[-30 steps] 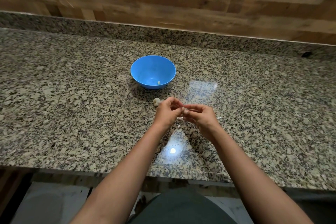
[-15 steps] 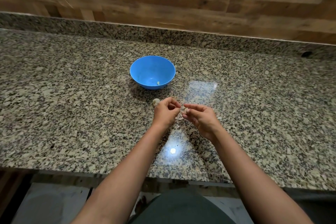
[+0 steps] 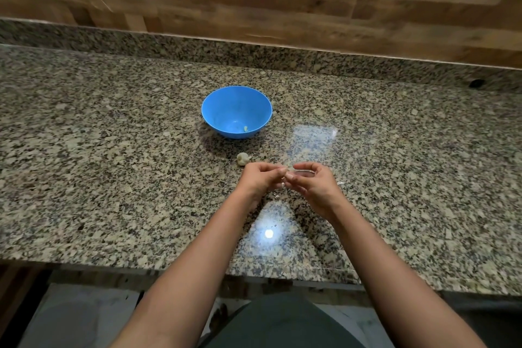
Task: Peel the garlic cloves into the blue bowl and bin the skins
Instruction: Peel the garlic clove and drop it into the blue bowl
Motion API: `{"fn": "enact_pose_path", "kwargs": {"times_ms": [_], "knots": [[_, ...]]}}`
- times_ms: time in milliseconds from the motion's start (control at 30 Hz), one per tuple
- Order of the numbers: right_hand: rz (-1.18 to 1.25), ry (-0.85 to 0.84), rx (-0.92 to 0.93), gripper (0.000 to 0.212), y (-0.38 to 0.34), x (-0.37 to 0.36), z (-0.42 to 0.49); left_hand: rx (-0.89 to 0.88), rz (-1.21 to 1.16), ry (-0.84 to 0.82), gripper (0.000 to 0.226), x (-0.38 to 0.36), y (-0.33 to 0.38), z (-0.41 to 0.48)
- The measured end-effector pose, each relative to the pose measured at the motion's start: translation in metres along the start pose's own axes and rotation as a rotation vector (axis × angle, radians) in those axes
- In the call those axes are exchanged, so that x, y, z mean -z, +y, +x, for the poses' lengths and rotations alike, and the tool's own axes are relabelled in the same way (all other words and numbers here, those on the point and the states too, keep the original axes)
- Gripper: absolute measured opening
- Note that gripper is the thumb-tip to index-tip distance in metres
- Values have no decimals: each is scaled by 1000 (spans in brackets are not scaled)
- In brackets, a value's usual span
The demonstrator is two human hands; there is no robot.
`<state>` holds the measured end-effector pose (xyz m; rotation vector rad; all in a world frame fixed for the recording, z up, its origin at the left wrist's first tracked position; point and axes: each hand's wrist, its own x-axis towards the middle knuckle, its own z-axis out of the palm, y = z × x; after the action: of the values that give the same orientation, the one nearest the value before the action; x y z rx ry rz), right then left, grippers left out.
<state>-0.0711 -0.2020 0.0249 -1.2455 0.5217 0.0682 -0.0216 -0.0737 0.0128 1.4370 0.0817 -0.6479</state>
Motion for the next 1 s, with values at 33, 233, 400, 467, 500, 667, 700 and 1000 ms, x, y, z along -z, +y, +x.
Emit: {"fn": "enact_pose_path", "kwargs": {"times_ms": [33, 233, 400, 467, 500, 667, 700, 1000], "knots": [[-89, -1, 26, 26, 0, 0, 0, 31, -48, 4, 10, -1, 1, -1], [-321, 69, 134, 9, 2, 1, 4, 70, -89, 52, 8, -3, 1, 9], [-397, 210, 107, 5, -1, 5, 29, -115, 341, 202, 16, -1, 1, 19], [-497, 261, 114, 3, -3, 5, 43, -196, 529, 235, 21, -2, 5, 18], [-541, 279, 125, 2, -5, 4, 49, -225, 597, 235, 24, -2, 7, 18], [-718, 313, 166, 14, -8, -3, 68, -269, 692, 207, 29, 5, 5, 20], [-736, 292, 173, 18, -7, -3, 67, -271, 674, 197, 28, 8, 3, 19], [-1221, -37, 325, 43, 20, -18, 24, -290, 525, 177, 25, 32, -11, 13]]}}
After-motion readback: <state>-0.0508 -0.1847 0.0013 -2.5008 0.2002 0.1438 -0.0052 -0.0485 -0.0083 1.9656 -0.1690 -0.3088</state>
